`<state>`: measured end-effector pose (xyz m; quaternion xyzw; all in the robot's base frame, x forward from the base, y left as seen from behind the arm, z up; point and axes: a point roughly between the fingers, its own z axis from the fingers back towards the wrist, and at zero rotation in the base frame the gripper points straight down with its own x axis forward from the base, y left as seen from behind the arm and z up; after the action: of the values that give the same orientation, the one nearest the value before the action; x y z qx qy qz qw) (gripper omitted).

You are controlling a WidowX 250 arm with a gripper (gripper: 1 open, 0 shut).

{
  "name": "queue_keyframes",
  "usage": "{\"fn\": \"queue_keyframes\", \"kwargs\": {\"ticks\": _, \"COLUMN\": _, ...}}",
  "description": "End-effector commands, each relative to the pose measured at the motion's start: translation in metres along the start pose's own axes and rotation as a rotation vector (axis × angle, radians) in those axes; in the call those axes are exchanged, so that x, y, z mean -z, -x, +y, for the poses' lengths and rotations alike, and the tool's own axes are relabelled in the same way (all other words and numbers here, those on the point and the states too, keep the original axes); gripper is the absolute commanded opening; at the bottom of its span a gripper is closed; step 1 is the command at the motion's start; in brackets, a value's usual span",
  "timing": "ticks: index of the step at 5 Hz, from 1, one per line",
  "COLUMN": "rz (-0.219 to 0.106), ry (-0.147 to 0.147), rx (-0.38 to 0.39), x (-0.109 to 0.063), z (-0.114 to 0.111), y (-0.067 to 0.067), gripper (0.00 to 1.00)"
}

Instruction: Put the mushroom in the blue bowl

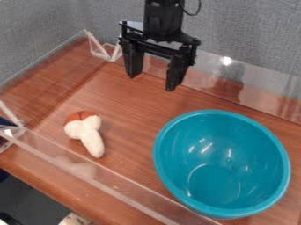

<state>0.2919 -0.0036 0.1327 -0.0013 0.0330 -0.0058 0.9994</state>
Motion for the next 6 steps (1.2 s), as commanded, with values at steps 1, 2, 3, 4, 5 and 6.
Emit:
{"fn": "queue_keyframes", "kwargs": {"ticks": 1, "rz": -0.007, "ry": 0.023, "rx": -0.129, "x": 0.002, "z": 0.012, "y": 0.009, "gripper": 1.0}}
{"fn": "queue_keyframes", "kwargs": {"ticks": 2, "rz": -0.01, "ry": 0.051, "rx": -0.285, "x": 0.008, "z": 0.028, "y": 0.02, "gripper": 1.0}}
{"fn": "queue_keyframes", "kwargs": {"ticks": 3, "rz": -0.013, "ry": 0.096, "rx": -0.501, "x": 0.036, "z": 0.055, "y": 0.037, "gripper": 1.0}}
{"fn": "queue_keyframes", "kwargs": {"ticks": 4, "rz": -0.016, "ry": 0.125, "rx": -0.633, "x": 0.075, "z": 0.079, "y": 0.049, "gripper": 1.0}}
{"fn": "queue_keyframes", "kwargs": {"ticks": 5, "rz": -0.041, "ry": 0.137, "rx": -0.701, "x": 0.083, "z": 0.084, "y": 0.049, "gripper": 1.0}}
{"fn": "queue_keyframes", "kwargs": {"ticks": 6, "rz": -0.048, "ry": 0.14, "rx": -0.723, "x": 0.089, "z": 0.085, "y": 0.046, "gripper": 1.0}}
